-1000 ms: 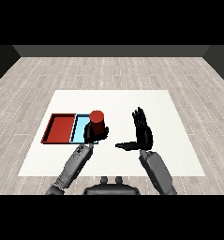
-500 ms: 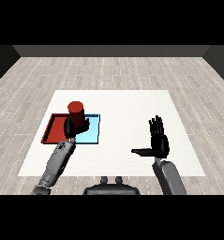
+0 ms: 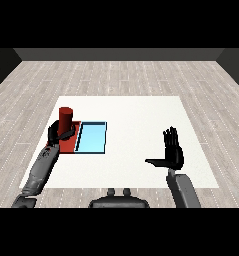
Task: Pick the red can and put it in the red box
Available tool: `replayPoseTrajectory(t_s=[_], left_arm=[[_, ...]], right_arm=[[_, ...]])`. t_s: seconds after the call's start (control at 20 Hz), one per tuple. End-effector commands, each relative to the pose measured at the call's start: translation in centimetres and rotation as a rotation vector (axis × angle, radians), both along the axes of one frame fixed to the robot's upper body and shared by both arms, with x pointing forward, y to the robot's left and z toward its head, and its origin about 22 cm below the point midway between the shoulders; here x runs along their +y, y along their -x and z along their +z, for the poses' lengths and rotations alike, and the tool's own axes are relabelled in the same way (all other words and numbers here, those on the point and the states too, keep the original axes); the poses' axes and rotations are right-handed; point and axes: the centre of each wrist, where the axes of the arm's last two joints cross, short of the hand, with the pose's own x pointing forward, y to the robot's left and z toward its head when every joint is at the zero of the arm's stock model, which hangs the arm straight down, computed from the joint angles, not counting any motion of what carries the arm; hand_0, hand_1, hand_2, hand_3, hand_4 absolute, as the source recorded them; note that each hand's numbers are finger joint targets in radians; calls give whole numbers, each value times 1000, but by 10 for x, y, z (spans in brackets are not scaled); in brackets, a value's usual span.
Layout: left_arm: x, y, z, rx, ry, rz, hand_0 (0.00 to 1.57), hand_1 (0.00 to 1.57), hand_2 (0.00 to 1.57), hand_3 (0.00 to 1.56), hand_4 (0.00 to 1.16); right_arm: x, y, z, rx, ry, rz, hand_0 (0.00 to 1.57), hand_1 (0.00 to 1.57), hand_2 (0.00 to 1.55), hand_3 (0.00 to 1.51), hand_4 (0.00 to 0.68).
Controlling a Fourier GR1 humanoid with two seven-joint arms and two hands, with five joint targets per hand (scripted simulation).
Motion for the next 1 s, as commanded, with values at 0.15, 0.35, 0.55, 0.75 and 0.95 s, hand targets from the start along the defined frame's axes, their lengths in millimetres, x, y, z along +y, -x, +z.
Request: replayPoseTrajectory(t_s=[0.15,0.35,0.55,0.75,0.95], left_arm=[[53,-7,-38,312,-114,158,1571,1571,1524,1430,1022],[71,6,-61,502,-185,261,940,940,849,673,891],[71,13,-79,619,-166,262,0,0,324,0,705],[81,14,-77,636,-143,154,879,879,925,776,517],[73,7,-77,796,-230,102,0,0,0,0,0]], right_arm=[[-11,-11,-21,15,11,-33,0,0,0,0,0],[4,-21,-14,5,-10,-20,0,0,0,0,0],[-10,-26,-25,1,38,-28,0,0,0,0,0],[-10,-34,-28,13,35,-39,0,0,0,0,0],[-4,-26,-37,-21,6,-15,0,0,0,0,0]])
